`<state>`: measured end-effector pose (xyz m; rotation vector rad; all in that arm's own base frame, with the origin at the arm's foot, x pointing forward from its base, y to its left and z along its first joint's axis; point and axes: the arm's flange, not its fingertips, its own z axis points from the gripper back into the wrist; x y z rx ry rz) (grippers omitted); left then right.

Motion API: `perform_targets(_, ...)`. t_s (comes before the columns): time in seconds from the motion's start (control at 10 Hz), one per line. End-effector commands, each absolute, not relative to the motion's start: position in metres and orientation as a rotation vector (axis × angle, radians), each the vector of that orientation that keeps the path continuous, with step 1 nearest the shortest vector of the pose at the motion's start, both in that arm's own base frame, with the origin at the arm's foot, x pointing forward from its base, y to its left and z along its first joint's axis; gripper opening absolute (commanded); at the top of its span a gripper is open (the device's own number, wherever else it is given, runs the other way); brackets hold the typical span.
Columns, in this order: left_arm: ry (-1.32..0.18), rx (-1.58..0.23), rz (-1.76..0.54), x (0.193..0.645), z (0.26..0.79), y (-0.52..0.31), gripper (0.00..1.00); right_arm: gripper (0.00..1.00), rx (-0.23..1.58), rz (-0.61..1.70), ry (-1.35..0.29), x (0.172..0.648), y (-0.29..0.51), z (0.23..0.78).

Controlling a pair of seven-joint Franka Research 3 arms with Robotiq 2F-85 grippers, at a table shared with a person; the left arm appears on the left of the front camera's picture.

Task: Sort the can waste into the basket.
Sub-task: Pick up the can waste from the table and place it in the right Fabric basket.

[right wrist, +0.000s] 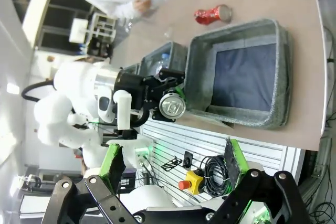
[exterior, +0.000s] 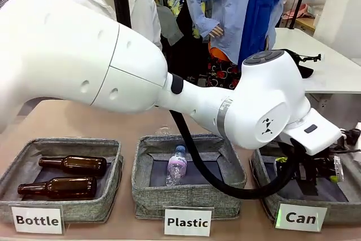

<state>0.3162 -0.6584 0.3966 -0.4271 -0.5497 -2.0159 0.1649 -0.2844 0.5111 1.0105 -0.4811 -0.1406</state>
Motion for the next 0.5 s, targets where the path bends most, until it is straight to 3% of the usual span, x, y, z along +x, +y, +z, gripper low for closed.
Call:
perform_targets(0.0, -0.551, -0.422, -2.004, 0.3178, 0.409, -0.6641, 0.6, 1.0, 1.015, -0.165, -0.475, 0.1627, -0.2831, 0.5159)
perform_targets(0.1, -0.553, -0.424, -1.999, 0.321, 0.4106, -0.6623, 0.6, 1.0, 1.015, -0.165, -0.475, 0.1627, -0.2831, 0.5159)
perform_targets(0.2, -0.558, -0.432, -1.991, 0.324, 0.4124, -0.6612, 1.0, 1.0, 1.015, -0.165, -0.475, 0.1627, -0.2831, 0.5159)
perform_targets(0.3, -0.565, -0.434, -1.987, 0.3254, 0.413, -0.6607, 0.64, 1.0, 1.015, -0.165, -0.475, 0.1627, -0.2831, 0.5159)
perform_targets(0.4, -0.568, -0.434, -1.984, 0.3268, 0.4116, -0.6592, 1.0, 1.0, 1.015, -0.165, -0.475, 0.1627, -0.2831, 0.5159)
